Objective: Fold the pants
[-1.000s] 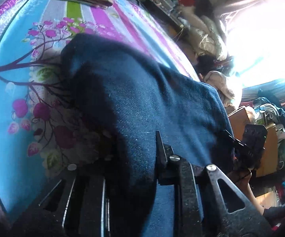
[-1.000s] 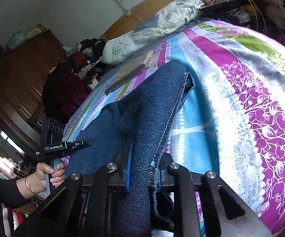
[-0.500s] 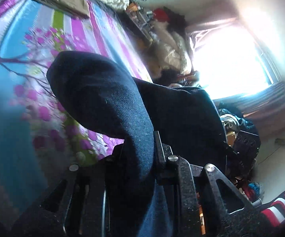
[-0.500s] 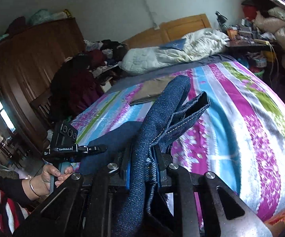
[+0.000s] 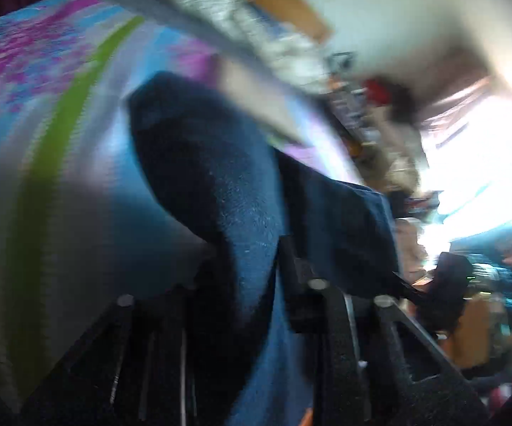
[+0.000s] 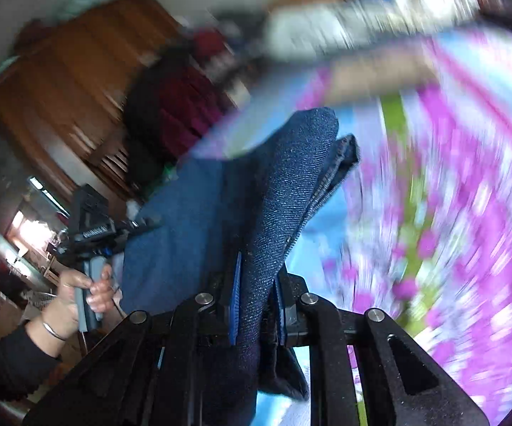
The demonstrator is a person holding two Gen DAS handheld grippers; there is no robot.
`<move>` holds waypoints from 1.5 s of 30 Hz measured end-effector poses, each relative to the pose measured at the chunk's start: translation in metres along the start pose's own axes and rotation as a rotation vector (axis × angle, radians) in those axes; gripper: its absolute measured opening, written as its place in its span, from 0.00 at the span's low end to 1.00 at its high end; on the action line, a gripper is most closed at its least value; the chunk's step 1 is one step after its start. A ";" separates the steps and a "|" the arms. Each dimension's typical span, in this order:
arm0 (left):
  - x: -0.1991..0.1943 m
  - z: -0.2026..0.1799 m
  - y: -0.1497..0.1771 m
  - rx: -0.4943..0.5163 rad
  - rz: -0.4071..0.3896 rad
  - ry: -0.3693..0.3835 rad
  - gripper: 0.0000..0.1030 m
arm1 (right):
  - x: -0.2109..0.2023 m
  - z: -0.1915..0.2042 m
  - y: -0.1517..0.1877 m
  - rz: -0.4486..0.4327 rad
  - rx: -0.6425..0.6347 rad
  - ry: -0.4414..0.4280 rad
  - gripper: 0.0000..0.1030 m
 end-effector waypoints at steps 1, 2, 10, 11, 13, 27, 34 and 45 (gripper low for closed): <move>0.015 0.044 0.013 -0.054 0.049 -0.140 0.51 | 0.019 -0.020 0.017 0.050 0.010 0.083 0.33; 0.023 0.072 0.025 -0.112 0.083 -0.221 0.51 | 0.028 -0.039 0.028 0.081 0.026 0.148 0.40; -0.030 0.100 0.029 -0.180 -0.137 -0.237 0.46 | -0.017 -0.065 0.007 -0.025 -0.041 0.317 0.50; -0.038 0.099 0.027 -0.166 -0.155 -0.242 0.46 | -0.023 -0.065 0.004 -0.042 -0.064 0.351 0.49; -0.048 0.087 0.016 -0.116 -0.186 -0.206 0.48 | -0.026 -0.049 -0.009 -0.077 -0.095 0.317 0.49; 0.092 0.071 -0.039 -0.130 -0.148 -0.145 0.80 | 0.117 -0.075 -0.098 0.045 -0.122 0.411 0.15; 0.013 0.039 -0.004 -0.049 -0.150 -0.098 0.81 | 0.034 0.008 -0.051 0.031 -0.227 0.191 0.18; -0.011 0.044 0.086 0.205 -0.034 -0.424 0.90 | -0.022 0.022 0.044 0.084 -0.194 0.209 0.23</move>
Point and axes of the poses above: each gripper's, at about its wrist camera, not at the fingertips, and x roughly the way its jaws point, z to its left, y to its underside, the point moved 10 cm from there along x, roughly the way its jaws point, and after that the axes turned 10 degrees about -z, right-handed, at the moved point
